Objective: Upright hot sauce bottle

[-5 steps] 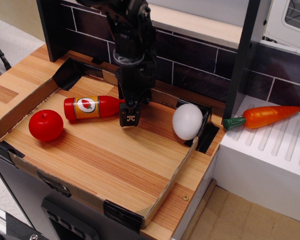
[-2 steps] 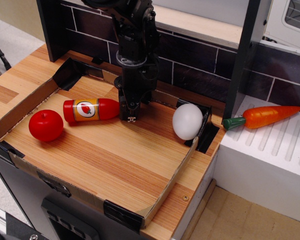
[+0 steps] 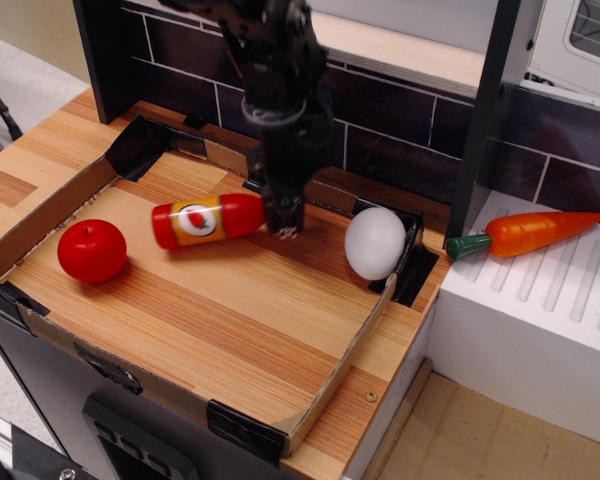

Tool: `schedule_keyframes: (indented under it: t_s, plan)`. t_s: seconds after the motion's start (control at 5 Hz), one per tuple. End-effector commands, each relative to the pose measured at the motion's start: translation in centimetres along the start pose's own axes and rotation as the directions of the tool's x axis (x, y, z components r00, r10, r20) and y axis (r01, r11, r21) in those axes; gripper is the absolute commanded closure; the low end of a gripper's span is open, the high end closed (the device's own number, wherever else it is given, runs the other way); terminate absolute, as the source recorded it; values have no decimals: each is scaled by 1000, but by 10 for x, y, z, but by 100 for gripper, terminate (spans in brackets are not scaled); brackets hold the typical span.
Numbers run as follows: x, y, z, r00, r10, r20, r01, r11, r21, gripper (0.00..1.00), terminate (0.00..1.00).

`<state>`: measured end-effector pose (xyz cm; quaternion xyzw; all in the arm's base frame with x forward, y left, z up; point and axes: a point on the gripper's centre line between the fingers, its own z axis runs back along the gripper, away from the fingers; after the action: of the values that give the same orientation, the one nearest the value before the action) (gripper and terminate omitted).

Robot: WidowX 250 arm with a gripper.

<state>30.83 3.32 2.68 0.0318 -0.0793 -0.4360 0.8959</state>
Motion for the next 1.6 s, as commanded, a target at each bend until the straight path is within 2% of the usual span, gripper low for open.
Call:
schedule_keyframes:
  t_s: [0.0, 0.2, 0.6, 0.8, 1.0, 1.2, 1.4]
  plan:
    - [-5, -8, 49, 980, -59, 192, 58, 998, 9, 100, 0]
    - [-15, -14, 65, 954, -80, 288, 92, 995, -30, 100, 0]
    - [-29, -21, 90, 872, -90, 481, 165, 979, -117, 100, 0]
    - [-31, -25, 87, 833, -70, 548, 199, 964, -179, 100, 0]
    - [-29, -24, 89, 742, -21, 670, 188, 966, -178, 100, 0]
    - [-26, -21, 88, 646, 15, 764, 175, 970, -167, 100, 0]
    - [-27, -23, 78, 606, 95, 790, 157, 959, -236, 100, 0]
